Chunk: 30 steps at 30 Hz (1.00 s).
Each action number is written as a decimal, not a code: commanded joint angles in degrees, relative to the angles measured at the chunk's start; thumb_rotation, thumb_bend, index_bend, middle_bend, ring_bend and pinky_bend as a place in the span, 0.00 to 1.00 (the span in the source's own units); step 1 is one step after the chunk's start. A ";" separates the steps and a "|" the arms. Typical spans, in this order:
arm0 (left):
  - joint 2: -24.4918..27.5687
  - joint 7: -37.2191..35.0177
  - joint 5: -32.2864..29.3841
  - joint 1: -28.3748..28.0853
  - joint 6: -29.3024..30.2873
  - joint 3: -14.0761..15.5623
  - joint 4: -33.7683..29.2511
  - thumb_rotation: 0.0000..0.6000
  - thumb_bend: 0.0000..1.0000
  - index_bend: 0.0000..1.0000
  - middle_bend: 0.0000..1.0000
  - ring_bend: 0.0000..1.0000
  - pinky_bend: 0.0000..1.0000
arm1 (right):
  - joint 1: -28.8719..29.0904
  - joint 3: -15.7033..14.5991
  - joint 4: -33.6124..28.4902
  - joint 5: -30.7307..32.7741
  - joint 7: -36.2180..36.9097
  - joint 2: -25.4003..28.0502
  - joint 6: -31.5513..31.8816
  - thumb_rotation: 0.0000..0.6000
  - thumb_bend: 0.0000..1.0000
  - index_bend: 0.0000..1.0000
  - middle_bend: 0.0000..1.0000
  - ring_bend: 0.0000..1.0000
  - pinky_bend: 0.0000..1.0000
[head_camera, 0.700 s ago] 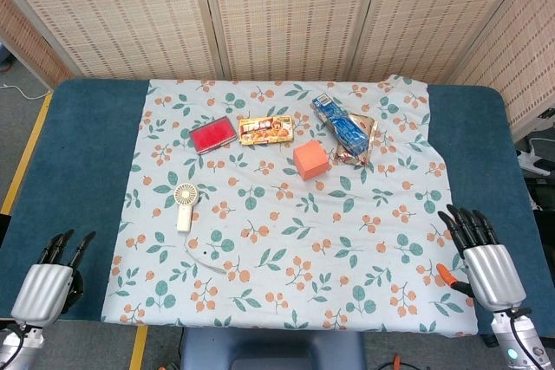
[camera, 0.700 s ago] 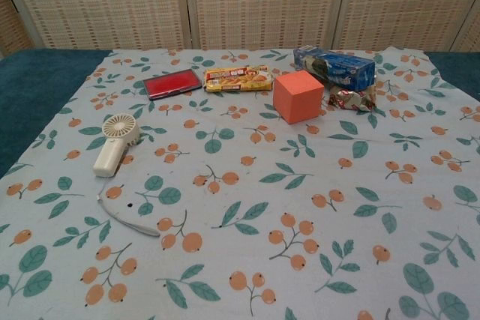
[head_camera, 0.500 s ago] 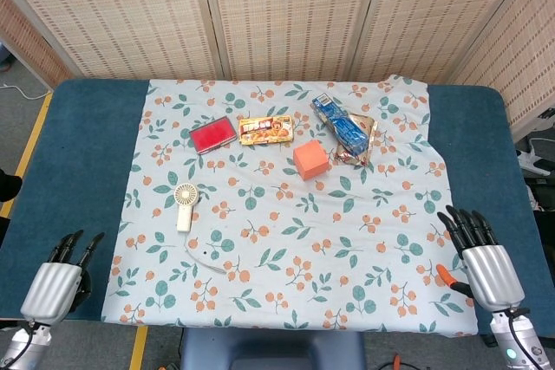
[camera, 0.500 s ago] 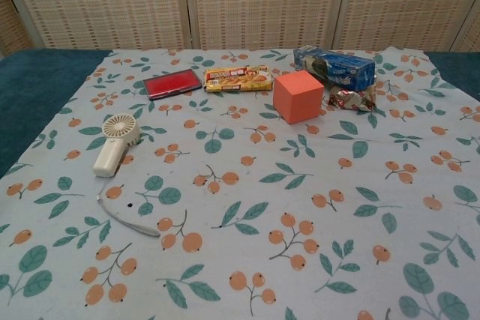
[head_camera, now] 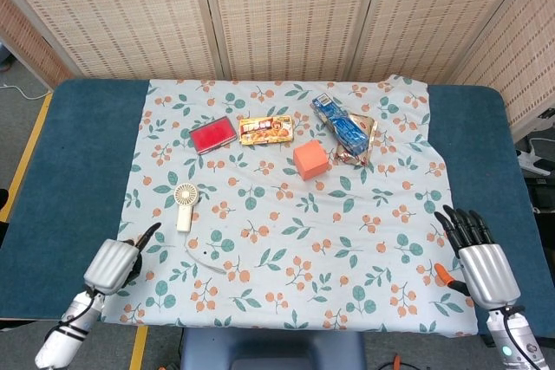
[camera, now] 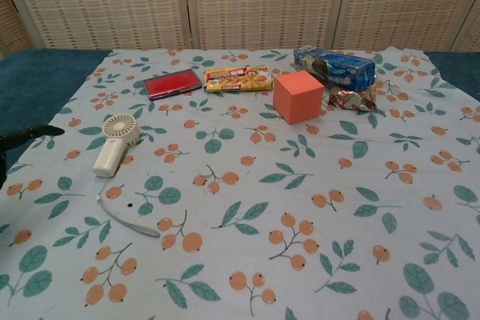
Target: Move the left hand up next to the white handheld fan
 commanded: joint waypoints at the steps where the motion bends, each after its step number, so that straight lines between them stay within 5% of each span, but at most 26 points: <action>1: -2.18 1.59 -2.49 -2.44 -3.30 -1.41 2.20 1.00 0.94 0.00 0.92 0.81 0.94 | 0.16 0.16 0.45 0.56 -0.10 -0.22 -0.34 1.00 0.16 0.00 0.00 0.00 0.00; 8: -5.67 2.94 -5.46 -5.39 -6.80 -2.54 5.99 1.00 0.95 0.00 0.99 0.87 0.97 | -0.05 0.21 0.41 1.22 -0.89 -0.15 -0.18 1.00 0.16 0.00 0.00 0.00 0.00; 30: -8.90 6.91 -8.71 -9.14 -8.69 -2.34 10.14 1.00 0.95 0.00 1.00 0.87 0.97 | -0.25 -0.01 -0.02 1.96 -2.08 -0.28 -0.39 1.00 0.16 0.00 0.00 0.00 0.00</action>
